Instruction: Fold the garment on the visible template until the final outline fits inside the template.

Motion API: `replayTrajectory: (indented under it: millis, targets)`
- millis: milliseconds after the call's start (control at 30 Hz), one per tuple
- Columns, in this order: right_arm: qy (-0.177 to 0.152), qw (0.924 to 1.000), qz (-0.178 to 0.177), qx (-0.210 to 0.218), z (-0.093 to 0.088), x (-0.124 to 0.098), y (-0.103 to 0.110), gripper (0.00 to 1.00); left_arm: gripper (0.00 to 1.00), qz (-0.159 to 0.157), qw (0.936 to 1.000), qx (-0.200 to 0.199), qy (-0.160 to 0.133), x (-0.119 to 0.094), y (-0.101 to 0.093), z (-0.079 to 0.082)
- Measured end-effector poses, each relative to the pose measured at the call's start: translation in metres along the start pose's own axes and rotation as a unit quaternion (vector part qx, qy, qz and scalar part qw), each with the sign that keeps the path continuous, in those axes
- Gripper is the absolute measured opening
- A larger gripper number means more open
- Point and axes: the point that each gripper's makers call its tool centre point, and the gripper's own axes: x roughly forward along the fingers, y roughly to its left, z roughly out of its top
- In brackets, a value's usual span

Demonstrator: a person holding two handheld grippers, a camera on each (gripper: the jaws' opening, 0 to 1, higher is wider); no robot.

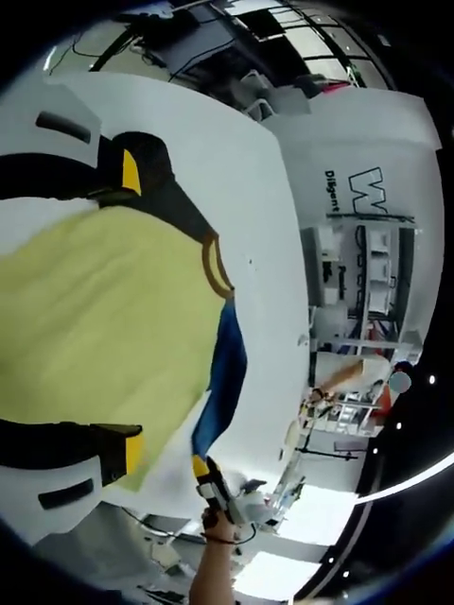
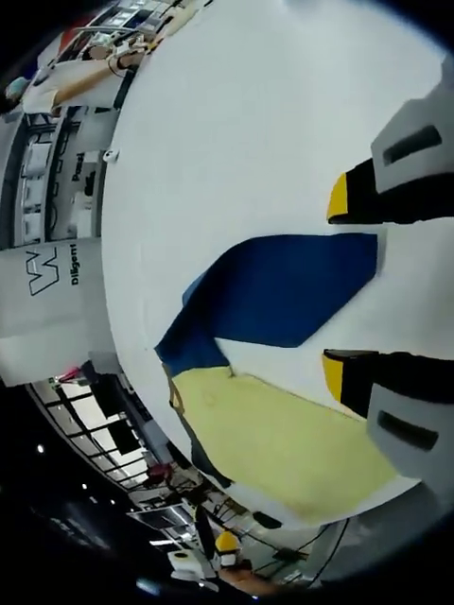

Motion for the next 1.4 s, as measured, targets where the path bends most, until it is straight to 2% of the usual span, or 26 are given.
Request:
replayTrajectory:
  millis: [133,200,300,333,367,433,533,567,700,900,1033,1167,1267,1400]
  targets:
    - [0.0,0.9998,0.001,0.018,-0.007,-0.003,-0.002,0.44,0.95,-0.001,0.9999,-0.01,-0.011,-0.005,0.0,0.004]
    - [0.003,0.9998,-0.002,0.02,-0.01,-0.005,-0.004,0.35,0.95,-0.011,0.9993,-0.029,-0.019,-0.007,-0.003,0.006]
    - [0.007,0.9997,-0.008,0.023,-0.014,-0.005,-0.007,0.21,0.95,-0.015,0.9989,-0.036,-0.027,-0.011,-0.005,0.007]
    - [-0.003,0.9994,-0.009,0.032,-0.011,-0.005,-0.008,0.2,0.95,-0.014,0.9989,-0.037,-0.027,-0.013,-0.005,0.007]
    - [-0.013,0.9982,-0.007,0.059,-0.009,-0.005,-0.006,0.2,0.95,-0.014,0.9988,-0.037,-0.028,-0.014,-0.006,0.007]
    - [-0.019,0.9972,-0.004,0.072,-0.008,-0.004,-0.008,0.18,0.95,-0.016,0.9984,-0.045,-0.032,-0.015,-0.007,0.008]
    - [-0.013,0.9981,-0.009,0.06,-0.009,-0.007,-0.009,0.02,0.94,-0.015,0.9979,-0.052,-0.035,-0.016,-0.007,0.009]
    - [-0.015,0.9984,-0.011,0.054,-0.007,-0.009,-0.009,0.0,0.94,-0.013,0.998,-0.05,-0.037,-0.016,-0.006,0.01]
    - [-0.041,0.9982,-0.011,0.041,0.014,-0.02,-0.01,0.0,0.93,-0.012,0.9979,-0.049,-0.04,-0.017,-0.006,0.012]
    - [-0.059,0.9983,-0.004,0.004,0.044,-0.04,-0.009,0.0,0.93,-0.01,0.9985,-0.04,-0.037,-0.02,-0.005,0.011]
    - [-0.057,0.998,-0.001,-0.027,0.062,-0.057,-0.01,0.0,0.93,-0.004,0.9988,-0.034,-0.034,-0.023,-0.002,0.008]
    - [-0.033,0.9975,-0.011,-0.061,0.075,-0.07,-0.018,0.0,0.93,-0.005,0.9989,-0.035,-0.032,-0.025,-0.001,0.006]
    - [-0.038,0.9969,-0.026,-0.064,0.096,-0.073,-0.032,0.0,0.92,-0.006,0.9989,-0.035,-0.031,-0.026,-0.001,0.005]
    - [-0.014,0.9965,-0.057,-0.06,0.107,-0.068,-0.056,0.0,0.92,-0.009,0.9988,-0.035,-0.032,-0.026,-0.002,0.006]
